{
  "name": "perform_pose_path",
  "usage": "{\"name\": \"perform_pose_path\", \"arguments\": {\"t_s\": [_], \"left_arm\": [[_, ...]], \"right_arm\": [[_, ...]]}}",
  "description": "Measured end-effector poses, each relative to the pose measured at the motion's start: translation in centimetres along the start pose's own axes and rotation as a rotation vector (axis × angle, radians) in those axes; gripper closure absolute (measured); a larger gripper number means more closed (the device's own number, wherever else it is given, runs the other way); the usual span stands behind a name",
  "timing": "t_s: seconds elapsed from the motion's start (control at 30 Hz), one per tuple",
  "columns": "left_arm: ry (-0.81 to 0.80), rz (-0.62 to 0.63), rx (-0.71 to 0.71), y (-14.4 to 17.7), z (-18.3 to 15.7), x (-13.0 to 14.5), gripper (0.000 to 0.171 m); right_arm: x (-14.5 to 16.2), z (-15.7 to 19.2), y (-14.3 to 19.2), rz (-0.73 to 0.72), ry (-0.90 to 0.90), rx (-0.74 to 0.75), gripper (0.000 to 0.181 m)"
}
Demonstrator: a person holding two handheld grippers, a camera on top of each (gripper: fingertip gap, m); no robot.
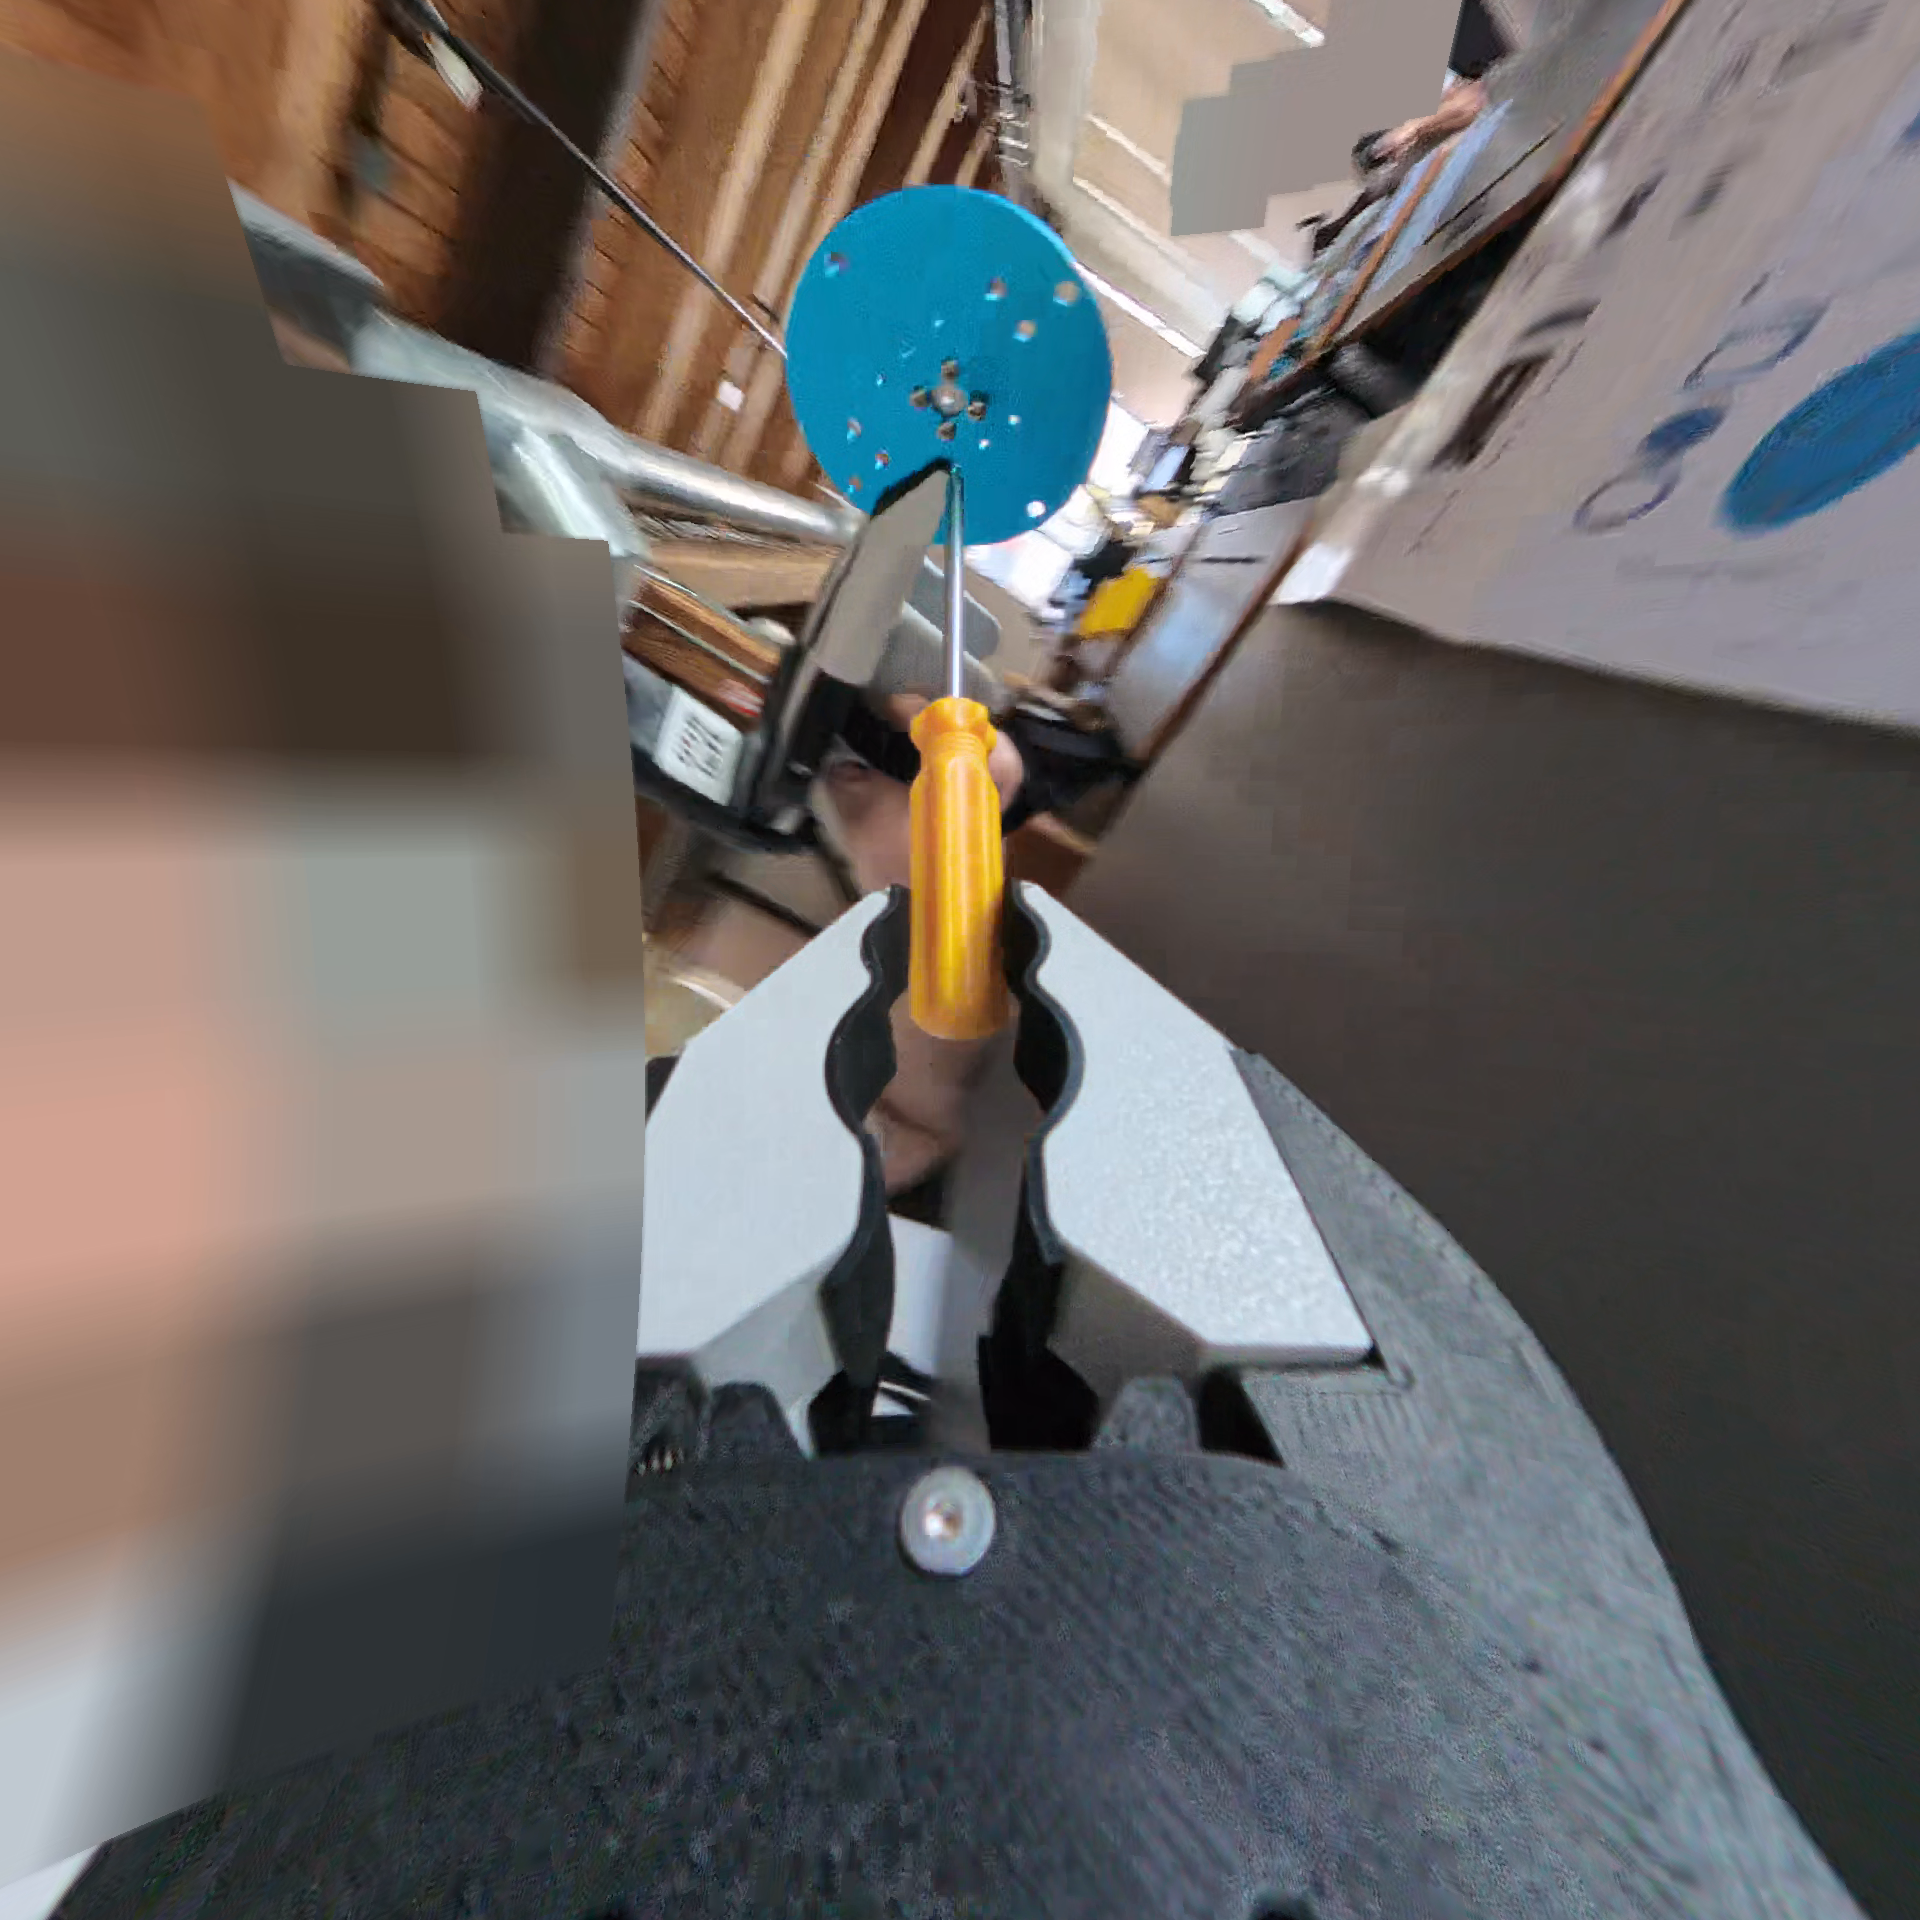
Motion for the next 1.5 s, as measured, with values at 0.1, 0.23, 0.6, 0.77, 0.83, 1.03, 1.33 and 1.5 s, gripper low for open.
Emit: {"name": "perform_pose_path", "arguments": {"t_s": [0.1,0.23,0.6,0.77,0.83,1.03,1.33,1.5], "left_arm": [[0.253,0.189,0.094,-1.1,0.9,2.8,0.171],[0.397,0.397,0.145,-2.0,1.4,6.5,0.171],[0.332,0.554,0.171,-1.9,0.5,8.6,0.171],[0.337,0.563,0.186,-1.9,0.2,8.7,0.171],[0.336,0.563,0.189,-1.9,0.2,8.7,0.171],[0.33,0.562,0.19,-1.9,0.1,8.6,0.171],[0.328,0.56,0.194,-2.0,-0.1,8.6,0.171],[0.328,0.559,0.193,-2.0,-0.1,8.6,0.171]], "right_arm": [[-0.7,-0.6,0.8,0.127,0.605,0.362,0.165],[-0.8,-1.0,1.4,0.36,1.453,0.793,0.164],[2.6,-2.1,-1.2,0.651,2.028,0.983,0.164],[2.6,-2.2,-1.5,0.657,2.037,0.986,0.164],[2.7,-2.2,-1.5,0.662,2.039,0.983,0.164],[2.7,-2.5,-1.5,0.672,2.025,0.972,0.164],[2.7,-2.3,-1.4,0.662,2.013,0.969,0.164],[2.5,-2.4,-1.2,0.661,1.988,0.973,0.164]]}}
Point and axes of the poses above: each gripper's, where its closed fingertips meet, y back along the fingers, x out of its underside, z = x × y across the jaws, the point moved 4 cm from there along y, back along the fingers, and after that the axes turned 6 degrees about y, right-handed, at the moved point
